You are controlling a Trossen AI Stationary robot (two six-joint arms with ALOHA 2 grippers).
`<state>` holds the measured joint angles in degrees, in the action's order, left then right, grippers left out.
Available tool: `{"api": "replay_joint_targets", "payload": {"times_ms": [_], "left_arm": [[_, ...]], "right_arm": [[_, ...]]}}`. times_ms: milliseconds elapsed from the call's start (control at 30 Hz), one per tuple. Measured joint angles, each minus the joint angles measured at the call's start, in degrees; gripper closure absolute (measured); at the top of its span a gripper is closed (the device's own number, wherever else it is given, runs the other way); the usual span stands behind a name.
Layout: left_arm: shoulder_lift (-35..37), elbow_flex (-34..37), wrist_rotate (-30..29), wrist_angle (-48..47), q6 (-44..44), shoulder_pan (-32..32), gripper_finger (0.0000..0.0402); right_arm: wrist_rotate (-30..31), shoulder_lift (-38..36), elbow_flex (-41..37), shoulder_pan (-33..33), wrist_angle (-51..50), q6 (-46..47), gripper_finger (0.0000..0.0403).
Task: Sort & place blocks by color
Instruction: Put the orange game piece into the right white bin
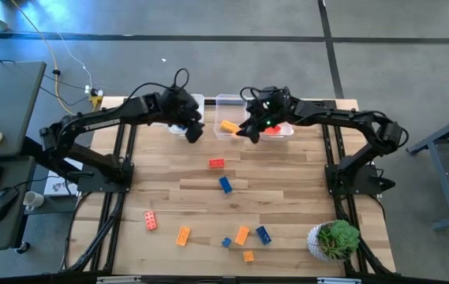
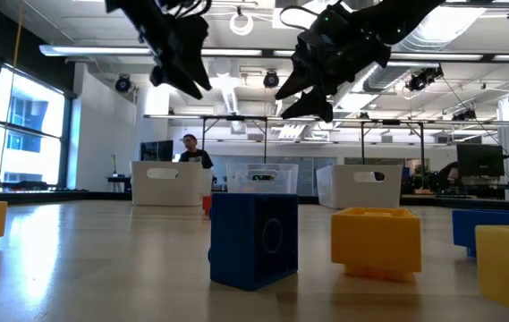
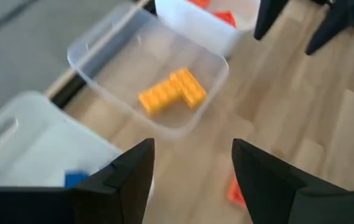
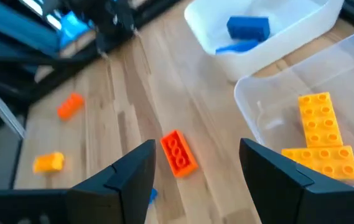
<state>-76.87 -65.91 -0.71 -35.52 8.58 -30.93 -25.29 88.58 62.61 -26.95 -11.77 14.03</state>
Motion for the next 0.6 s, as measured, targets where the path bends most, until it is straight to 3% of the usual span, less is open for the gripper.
{"api": "replay_joint_targets", "payload": {"times_ms": [300,600], "left_arm": [[2.20,0.67,0.00,-8.83,6.91,8.88,0.0202],[2.20,5.84,-0.46,-9.18,13.12,15.10,0.0202]], "right_arm": [[2.15,0.00,0.00,5.59,-3.37,-13.28,0.0185],[3.23,2.40,0.00,8.10,6.09,-20.51,0.0185]]}}
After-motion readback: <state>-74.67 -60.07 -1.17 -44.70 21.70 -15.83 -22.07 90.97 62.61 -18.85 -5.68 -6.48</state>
